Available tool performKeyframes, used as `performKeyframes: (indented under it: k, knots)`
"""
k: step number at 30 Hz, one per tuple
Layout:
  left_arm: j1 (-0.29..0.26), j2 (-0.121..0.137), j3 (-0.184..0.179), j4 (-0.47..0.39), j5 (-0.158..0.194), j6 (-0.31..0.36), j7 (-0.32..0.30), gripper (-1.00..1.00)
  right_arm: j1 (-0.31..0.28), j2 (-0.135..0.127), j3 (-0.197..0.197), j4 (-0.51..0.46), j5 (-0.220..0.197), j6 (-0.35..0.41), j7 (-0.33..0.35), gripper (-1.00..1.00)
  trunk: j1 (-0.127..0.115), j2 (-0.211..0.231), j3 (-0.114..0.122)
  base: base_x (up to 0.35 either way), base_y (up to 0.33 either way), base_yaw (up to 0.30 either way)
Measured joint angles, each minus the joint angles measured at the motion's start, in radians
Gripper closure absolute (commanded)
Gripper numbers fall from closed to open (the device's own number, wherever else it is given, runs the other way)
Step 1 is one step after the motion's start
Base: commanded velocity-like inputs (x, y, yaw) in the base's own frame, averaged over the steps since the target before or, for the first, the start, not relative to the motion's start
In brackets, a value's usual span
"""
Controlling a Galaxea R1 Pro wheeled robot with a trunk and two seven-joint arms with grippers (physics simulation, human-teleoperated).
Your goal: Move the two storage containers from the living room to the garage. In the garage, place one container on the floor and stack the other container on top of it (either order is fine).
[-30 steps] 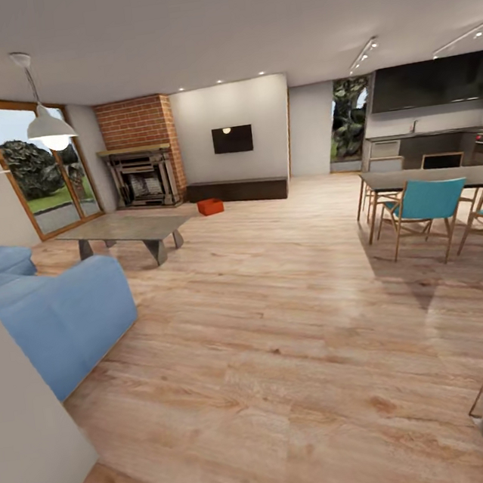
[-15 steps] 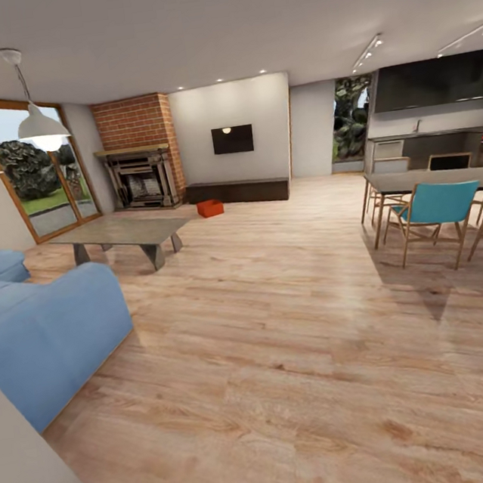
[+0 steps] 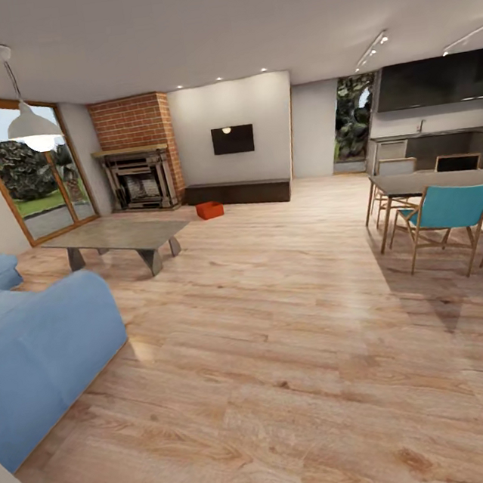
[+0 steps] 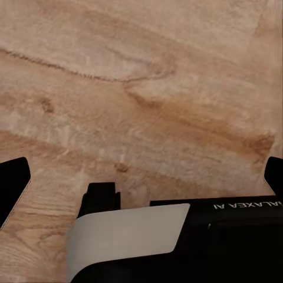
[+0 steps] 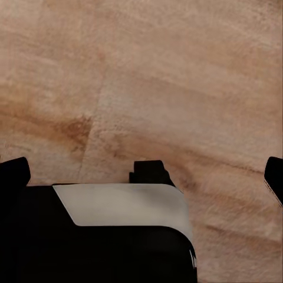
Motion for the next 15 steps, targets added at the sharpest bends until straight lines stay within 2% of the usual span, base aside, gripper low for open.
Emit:
performKeyframes:
  k: [15]
  knots:
    - [0.000,0.000,0.000,0.000,0.000,0.000,0.000,-1.00,0.000,0.000,0.000,0.000,-0.001,0.001,-0.001,-1.00,0.000,0.000,0.000,0.322,0.000,0.000]
